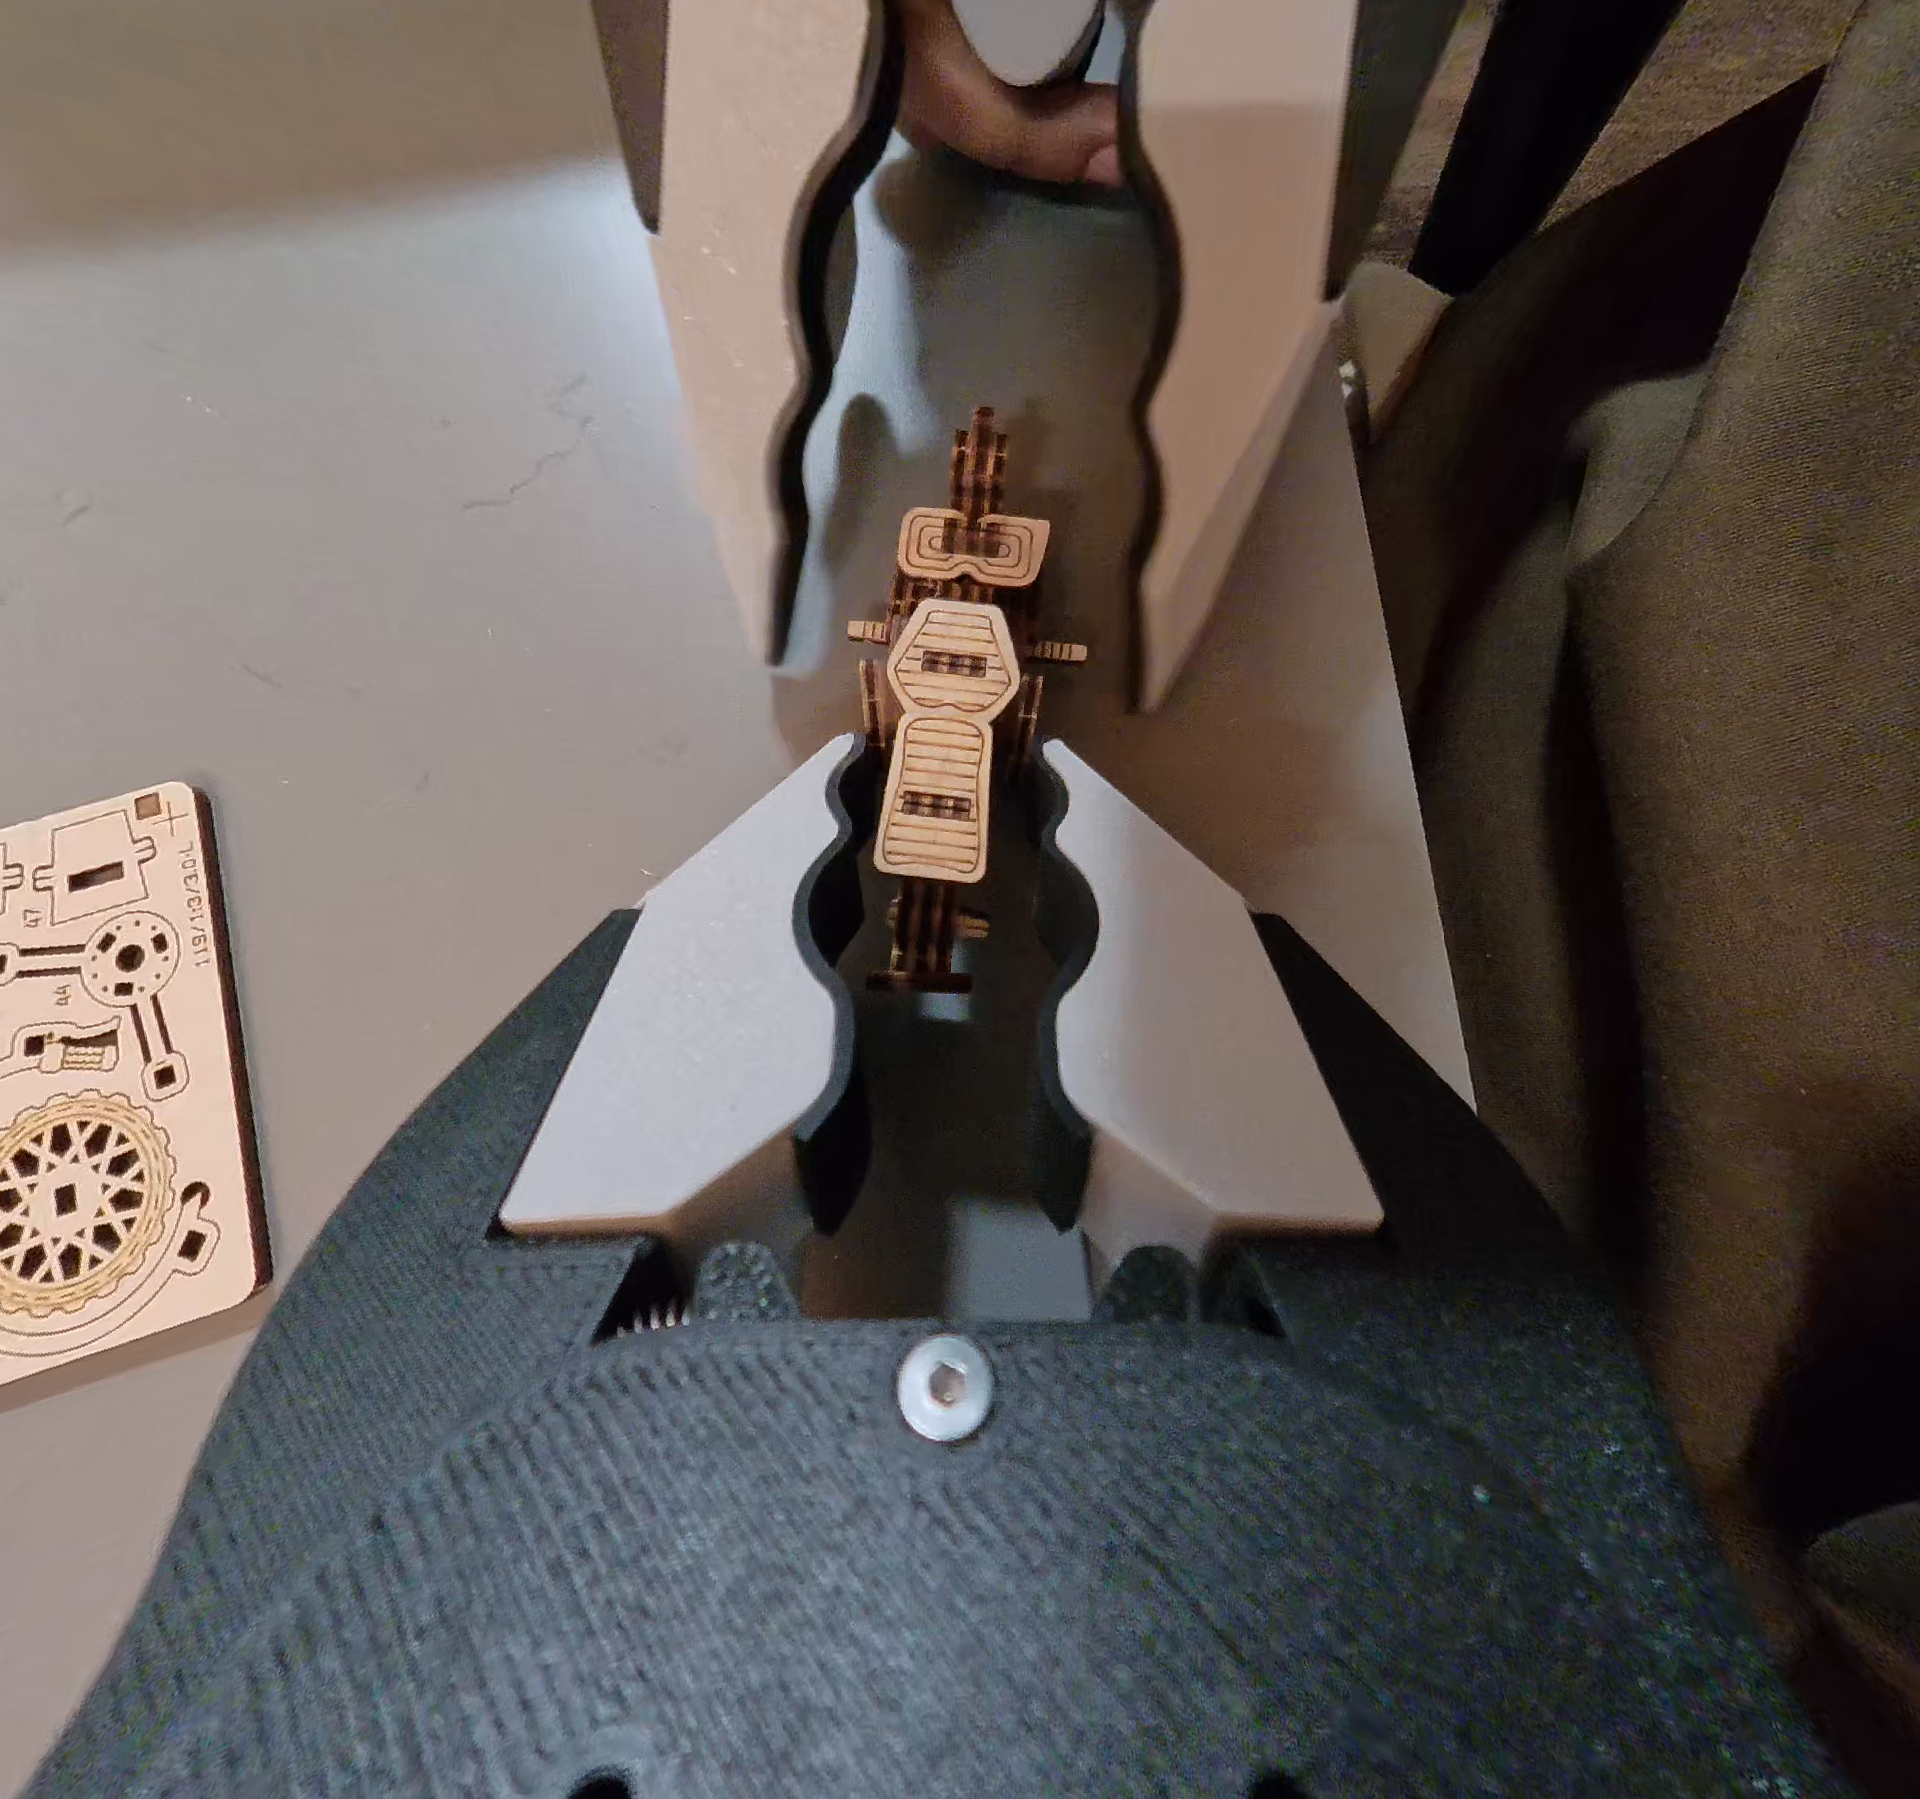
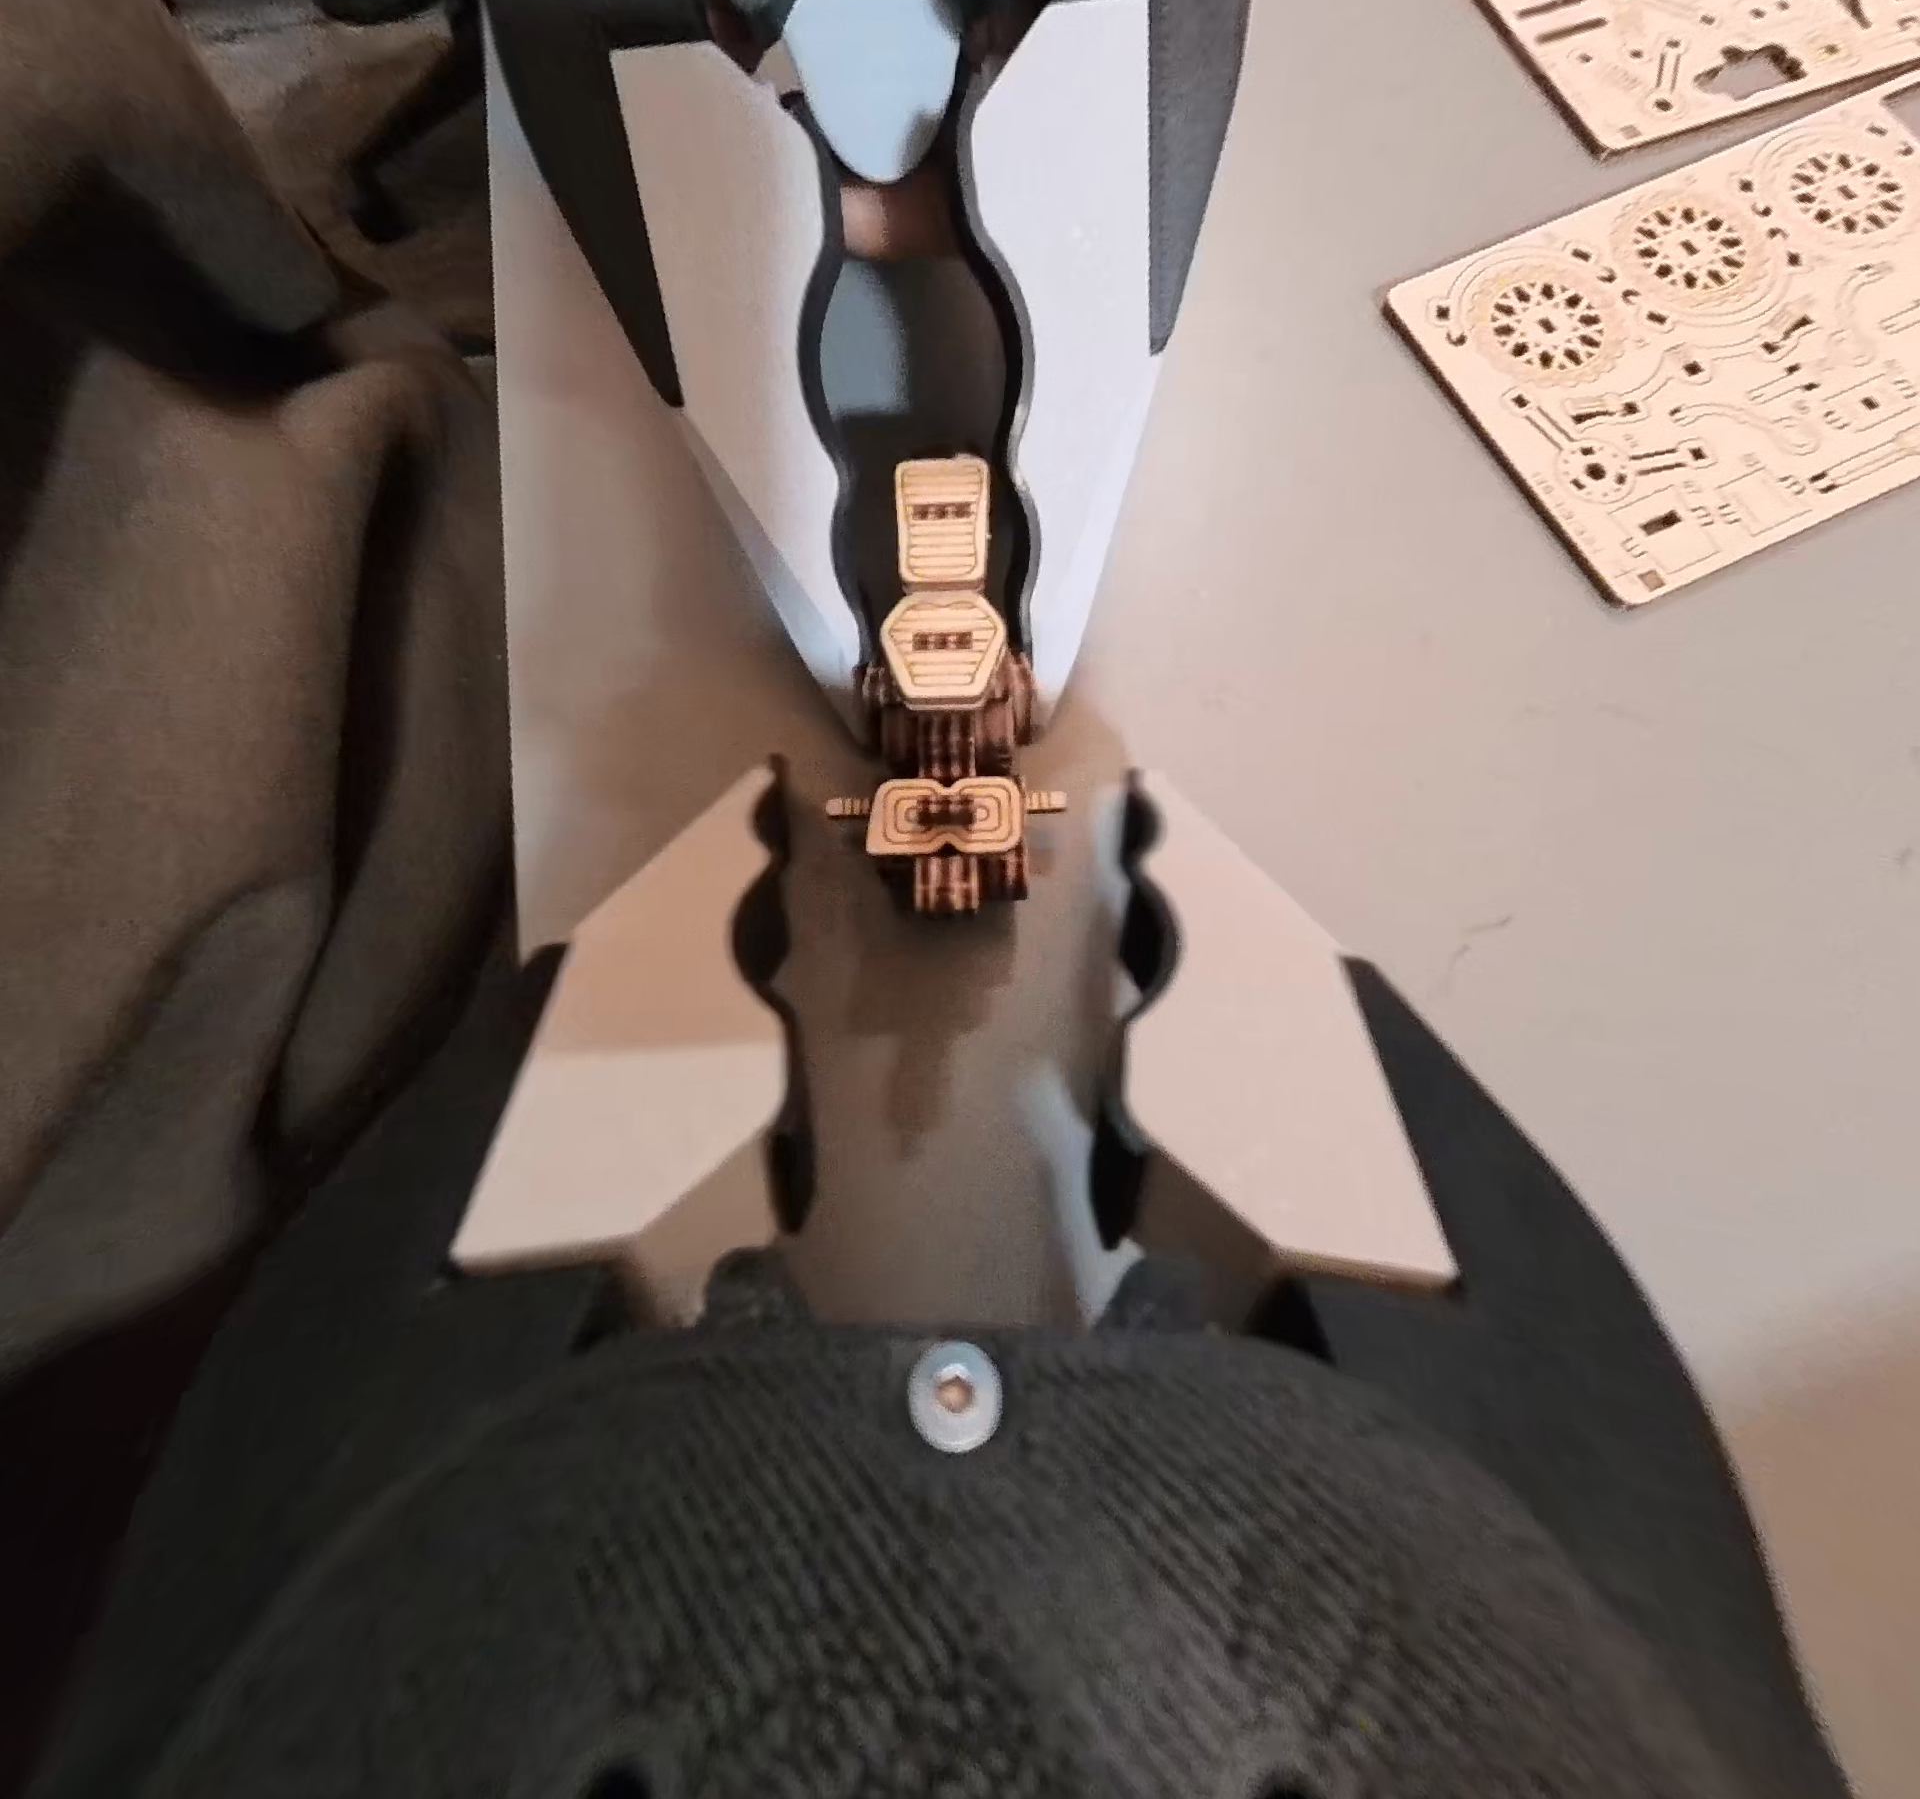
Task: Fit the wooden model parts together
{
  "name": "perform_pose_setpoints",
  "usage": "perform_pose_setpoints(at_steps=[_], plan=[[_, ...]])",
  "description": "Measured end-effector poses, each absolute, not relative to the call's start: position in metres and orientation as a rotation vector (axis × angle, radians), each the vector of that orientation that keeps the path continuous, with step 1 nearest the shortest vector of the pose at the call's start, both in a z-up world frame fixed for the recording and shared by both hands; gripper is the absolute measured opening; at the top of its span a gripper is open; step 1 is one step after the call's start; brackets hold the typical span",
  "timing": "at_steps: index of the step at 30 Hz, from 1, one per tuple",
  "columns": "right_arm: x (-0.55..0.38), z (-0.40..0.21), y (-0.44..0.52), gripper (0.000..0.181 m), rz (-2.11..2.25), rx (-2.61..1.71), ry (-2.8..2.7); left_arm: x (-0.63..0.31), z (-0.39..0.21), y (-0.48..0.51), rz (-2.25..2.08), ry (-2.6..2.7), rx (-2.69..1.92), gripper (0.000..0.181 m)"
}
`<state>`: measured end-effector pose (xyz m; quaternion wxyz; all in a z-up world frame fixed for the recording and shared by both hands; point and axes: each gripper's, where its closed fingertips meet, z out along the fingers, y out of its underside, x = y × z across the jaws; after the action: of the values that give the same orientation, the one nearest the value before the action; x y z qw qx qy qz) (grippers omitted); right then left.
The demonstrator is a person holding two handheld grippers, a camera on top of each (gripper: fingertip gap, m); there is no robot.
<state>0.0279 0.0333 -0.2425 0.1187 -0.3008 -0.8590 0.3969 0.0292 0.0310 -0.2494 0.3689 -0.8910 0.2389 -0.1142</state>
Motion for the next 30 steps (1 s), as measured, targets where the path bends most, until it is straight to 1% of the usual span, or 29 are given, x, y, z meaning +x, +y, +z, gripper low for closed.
perform_pose_setpoints(at_steps=[1,6,7,8,9,10,11,12,16,18,20,30], plan=[[0.0291,-0.2431,0.0342,0.044,1.14,-0.856,-2.521,0.0285,-0.2494,0.0314,-0.288,0.608,-2.289,0.03],[0.03,-0.2436,0.0344,0.044,1.104,-0.842,-2.528,0.0291,-0.2494,0.0311,-0.296,0.609,-2.289,0.03],[0.0297,-0.2428,0.0339,0.045,1.116,-0.843,-2.522,0.029,-0.2494,0.0312,-0.296,0.608,-2.289,0.03],[0.0285,-0.241,0.0322,0.066,1.141,-0.849,-2.509,0.029,-0.2495,0.0312,-0.297,0.608,-2.289,0.03],[0.0283,-0.2401,0.031,0.072,1.157,-0.855,-2.508,0.0289,-0.2495,0.0312,-0.296,0.608,-2.289,0.03],[0.0288,-0.2404,0.0314,0.057,1.15,-0.85,-2.512,0.0289,-0.2495,0.0312,-0.296,0.609,-2.289,0.03],[0.0279,-0.2408,0.0335,0.038,1.124,-0.837,-2.503,0.0293,-0.2495,0.0311,-0.298,0.611,-2.288,0.029],[0.0276,-0.24,0.0352,0.033,1.102,-0.819,-2.497,0.0307,-0.2496,0.0307,-0.305,0.614,-2.289,0.029],[0.0294,-0.2404,0.0349,0.033,1.097,-0.817,-2.511,0.0322,-0.2496,0.0303,-0.309,0.62,-2.287,0.029],[0.0298,-0.2396,0.0342,0.035,1.115,-0.823,-2.513,0.0325,-0.2496,0.0304,-0.308,0.62,-2.287,0.029],[0.0292,-0.2366,0.031,0.071,1.173,-0.853,-2.499,0.0324,-0.2497,0.0304,-0.308,0.62,-2.287,0.03],[0.0319,-0.2463,0.0318,0.068,1.097,-0.831,-2.538,0.0322,-0.2497,0.0305,-0.312,0.617,-2.288,0.029]])
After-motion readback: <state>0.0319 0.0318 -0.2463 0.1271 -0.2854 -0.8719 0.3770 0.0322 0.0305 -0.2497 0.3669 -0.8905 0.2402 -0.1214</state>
